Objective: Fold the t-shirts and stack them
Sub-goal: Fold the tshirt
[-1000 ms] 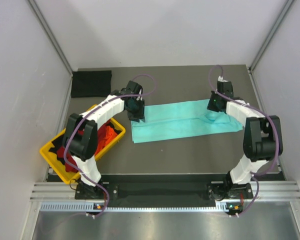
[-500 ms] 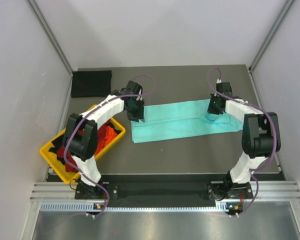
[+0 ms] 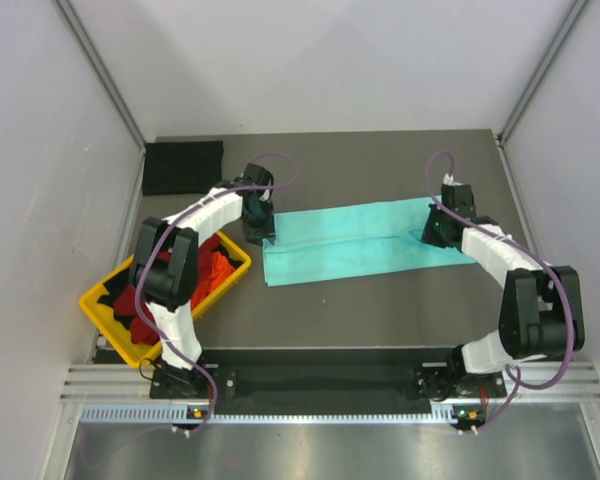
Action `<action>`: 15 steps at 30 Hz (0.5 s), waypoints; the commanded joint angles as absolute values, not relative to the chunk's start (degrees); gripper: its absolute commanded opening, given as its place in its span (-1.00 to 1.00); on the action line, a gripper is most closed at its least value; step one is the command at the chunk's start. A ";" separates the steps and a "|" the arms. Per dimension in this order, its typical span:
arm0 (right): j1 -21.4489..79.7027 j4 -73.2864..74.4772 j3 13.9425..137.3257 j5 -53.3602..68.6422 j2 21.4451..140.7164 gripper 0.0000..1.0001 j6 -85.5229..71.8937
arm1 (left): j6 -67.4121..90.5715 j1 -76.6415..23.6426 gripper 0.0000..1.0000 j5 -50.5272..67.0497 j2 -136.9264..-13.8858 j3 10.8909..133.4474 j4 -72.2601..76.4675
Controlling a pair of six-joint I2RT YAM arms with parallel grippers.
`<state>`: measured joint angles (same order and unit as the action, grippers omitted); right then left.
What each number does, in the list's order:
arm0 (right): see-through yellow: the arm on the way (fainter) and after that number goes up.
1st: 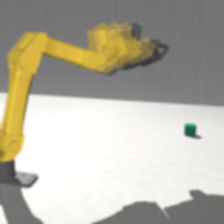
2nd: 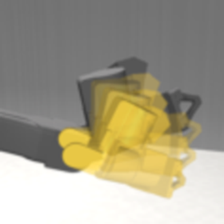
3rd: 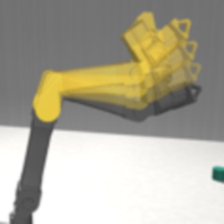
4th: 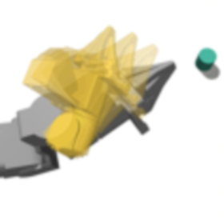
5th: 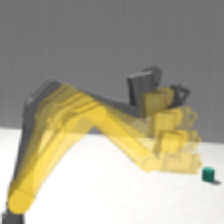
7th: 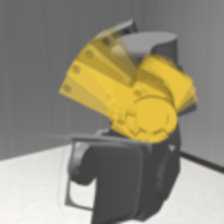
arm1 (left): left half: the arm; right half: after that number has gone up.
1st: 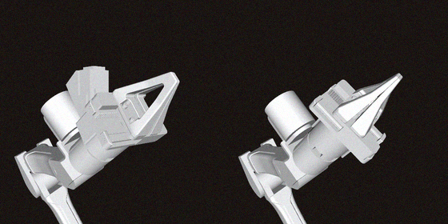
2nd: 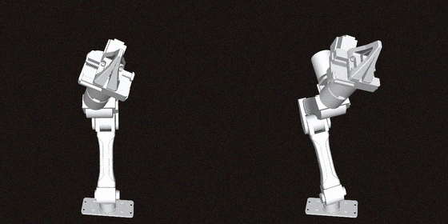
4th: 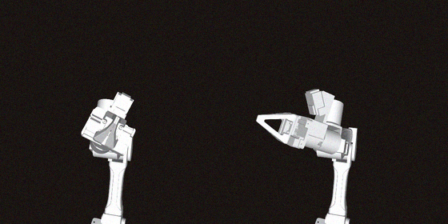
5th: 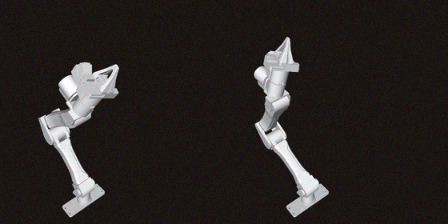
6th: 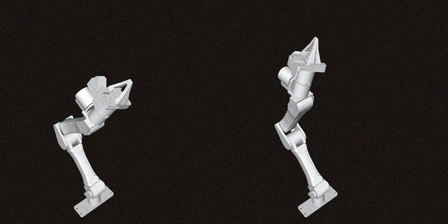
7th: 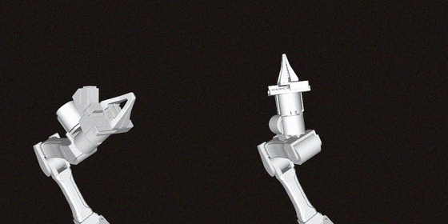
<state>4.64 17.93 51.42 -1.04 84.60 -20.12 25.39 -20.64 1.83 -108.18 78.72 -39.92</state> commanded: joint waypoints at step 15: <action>9.75 11.86 39.73 -5.62 78.58 -1.00 -27.15 | 26.01 -21.71 -0.21 2.29 -104.06 77.78 -38.06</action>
